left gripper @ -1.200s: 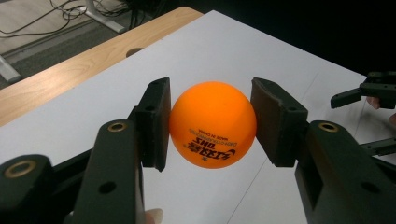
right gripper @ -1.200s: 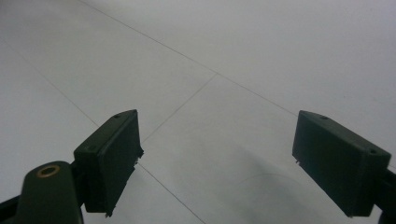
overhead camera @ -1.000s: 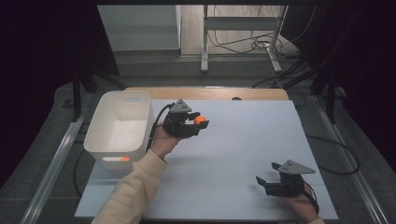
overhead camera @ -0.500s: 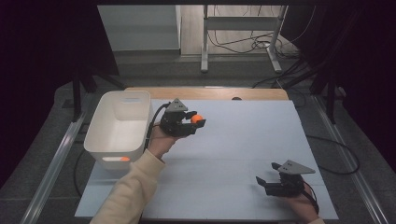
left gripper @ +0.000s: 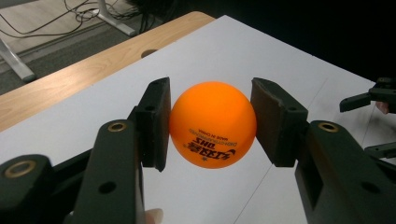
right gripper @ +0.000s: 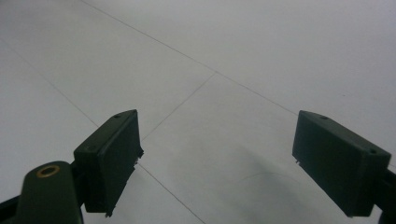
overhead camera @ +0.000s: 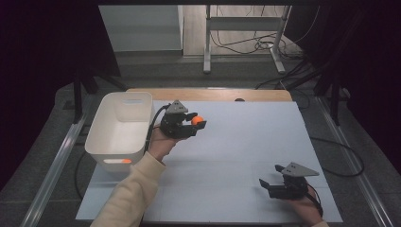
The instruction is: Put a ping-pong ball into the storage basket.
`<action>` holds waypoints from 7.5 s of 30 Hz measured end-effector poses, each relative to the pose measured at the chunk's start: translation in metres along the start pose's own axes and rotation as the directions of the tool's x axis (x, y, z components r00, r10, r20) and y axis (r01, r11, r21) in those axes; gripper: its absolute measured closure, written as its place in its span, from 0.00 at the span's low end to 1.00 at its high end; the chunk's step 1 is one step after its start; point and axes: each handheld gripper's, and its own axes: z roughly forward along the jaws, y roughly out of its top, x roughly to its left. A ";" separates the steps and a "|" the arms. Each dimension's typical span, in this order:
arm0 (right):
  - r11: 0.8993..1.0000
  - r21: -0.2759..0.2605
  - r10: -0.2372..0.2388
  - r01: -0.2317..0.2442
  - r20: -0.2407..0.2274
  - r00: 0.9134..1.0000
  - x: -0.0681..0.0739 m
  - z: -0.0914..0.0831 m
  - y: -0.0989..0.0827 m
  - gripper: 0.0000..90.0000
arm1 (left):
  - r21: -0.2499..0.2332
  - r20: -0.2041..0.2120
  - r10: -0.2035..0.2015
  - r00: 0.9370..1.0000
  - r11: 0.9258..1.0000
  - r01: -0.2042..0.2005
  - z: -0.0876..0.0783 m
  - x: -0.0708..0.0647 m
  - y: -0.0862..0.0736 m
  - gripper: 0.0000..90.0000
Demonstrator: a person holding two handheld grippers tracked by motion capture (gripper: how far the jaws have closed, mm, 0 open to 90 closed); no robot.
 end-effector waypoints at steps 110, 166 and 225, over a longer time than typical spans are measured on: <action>1.000 -0.004 0.001 -0.001 0.005 1.000 -0.001 0.000 0.001 0.17 | -0.113 -0.345 -0.156 0.925 0.986 0.124 -0.138 0.082 -0.018 0.56; 1.000 -0.002 -0.004 0.004 0.001 1.000 -0.001 0.000 0.001 0.17 | 0.035 -0.421 -0.272 0.865 0.948 0.316 -0.110 0.138 -0.037 0.28; 1.000 -0.007 0.000 0.000 0.008 1.000 -0.001 -0.002 -0.001 0.17 | -0.085 -0.010 0.011 1.000 0.996 -0.012 -0.082 -0.035 -0.086 0.20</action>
